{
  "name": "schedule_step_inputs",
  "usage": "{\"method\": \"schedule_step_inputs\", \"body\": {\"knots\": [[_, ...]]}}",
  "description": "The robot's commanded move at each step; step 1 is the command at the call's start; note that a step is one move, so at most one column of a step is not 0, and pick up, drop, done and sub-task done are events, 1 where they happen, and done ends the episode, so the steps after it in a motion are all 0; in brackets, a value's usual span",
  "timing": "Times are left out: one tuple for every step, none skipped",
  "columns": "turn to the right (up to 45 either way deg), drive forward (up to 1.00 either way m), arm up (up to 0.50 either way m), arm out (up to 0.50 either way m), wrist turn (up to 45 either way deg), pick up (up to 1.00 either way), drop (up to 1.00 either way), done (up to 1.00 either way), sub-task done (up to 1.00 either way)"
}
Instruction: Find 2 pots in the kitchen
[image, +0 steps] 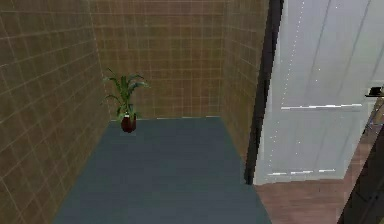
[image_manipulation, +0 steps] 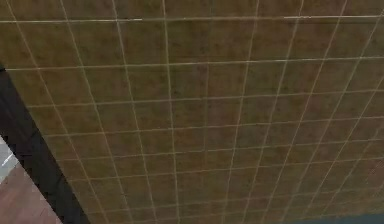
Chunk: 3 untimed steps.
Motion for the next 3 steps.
{"method": "schedule_step_inputs", "body": {"knots": [[9.0, 0.0, 0.0, 0.0, 0.0, 0.0, 0.0, 0.0, 0.0], [0.0, 0.3, 0.0, 0.0, 0.0, 0.0, 0.0, 0.0, 0.0], [18.0, 0.0, 0.0, 0.0, 0.0, 0.0, 0.0, 0.0, 0.0]]}}
